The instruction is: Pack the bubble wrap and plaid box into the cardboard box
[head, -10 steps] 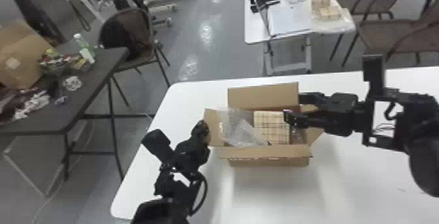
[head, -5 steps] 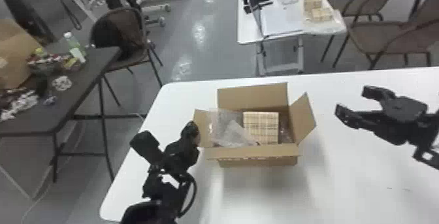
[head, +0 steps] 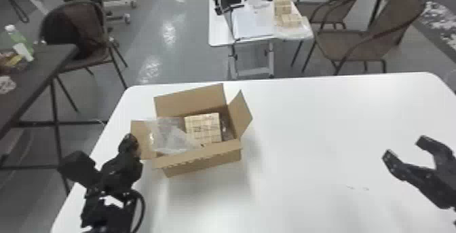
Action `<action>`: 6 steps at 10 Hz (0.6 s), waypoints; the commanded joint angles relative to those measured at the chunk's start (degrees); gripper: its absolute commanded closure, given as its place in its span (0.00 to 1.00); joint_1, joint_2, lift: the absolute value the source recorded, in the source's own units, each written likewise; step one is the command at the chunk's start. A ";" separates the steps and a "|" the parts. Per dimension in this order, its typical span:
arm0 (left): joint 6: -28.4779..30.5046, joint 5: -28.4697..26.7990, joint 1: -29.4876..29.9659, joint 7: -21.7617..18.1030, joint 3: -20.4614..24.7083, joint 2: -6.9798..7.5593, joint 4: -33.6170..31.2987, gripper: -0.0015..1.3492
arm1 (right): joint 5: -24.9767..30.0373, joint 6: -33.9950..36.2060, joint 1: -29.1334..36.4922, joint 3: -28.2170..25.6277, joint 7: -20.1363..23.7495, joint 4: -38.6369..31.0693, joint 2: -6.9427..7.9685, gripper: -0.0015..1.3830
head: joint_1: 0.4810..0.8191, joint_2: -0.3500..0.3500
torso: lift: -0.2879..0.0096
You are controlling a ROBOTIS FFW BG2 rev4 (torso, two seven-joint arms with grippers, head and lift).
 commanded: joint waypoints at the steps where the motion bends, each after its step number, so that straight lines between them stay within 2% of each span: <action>1: -2.58 -1.75 -0.27 1.08 4.43 -1.77 0.98 0.90 | -1.30 -3.28 1.78 -0.97 -0.01 0.86 0.00 0.16 | 0.63 0.74 | 0.67; 2: -4.16 -2.72 -0.89 2.75 7.41 -2.74 1.60 0.90 | -1.92 -3.45 1.96 -1.06 -0.01 1.38 0.00 0.16 | 0.63 0.78 | 0.67; 3: -6.09 -3.69 -1.68 4.86 9.35 -3.09 2.92 0.90 | -2.10 -3.54 1.96 -1.06 -0.01 1.47 0.00 0.16 | 0.63 0.83 | 0.67; 4: -8.29 -4.48 -2.56 7.67 10.40 -2.91 4.76 0.90 | -2.10 -3.54 1.87 -1.06 -0.01 1.74 0.00 0.16 | 0.63 0.86 | 0.67; 6: -13.65 -5.44 -4.49 15.67 9.70 -2.12 8.63 0.90 | -2.27 -3.54 1.25 -0.97 -0.01 2.61 0.08 0.16 | 0.63 0.96 | 0.67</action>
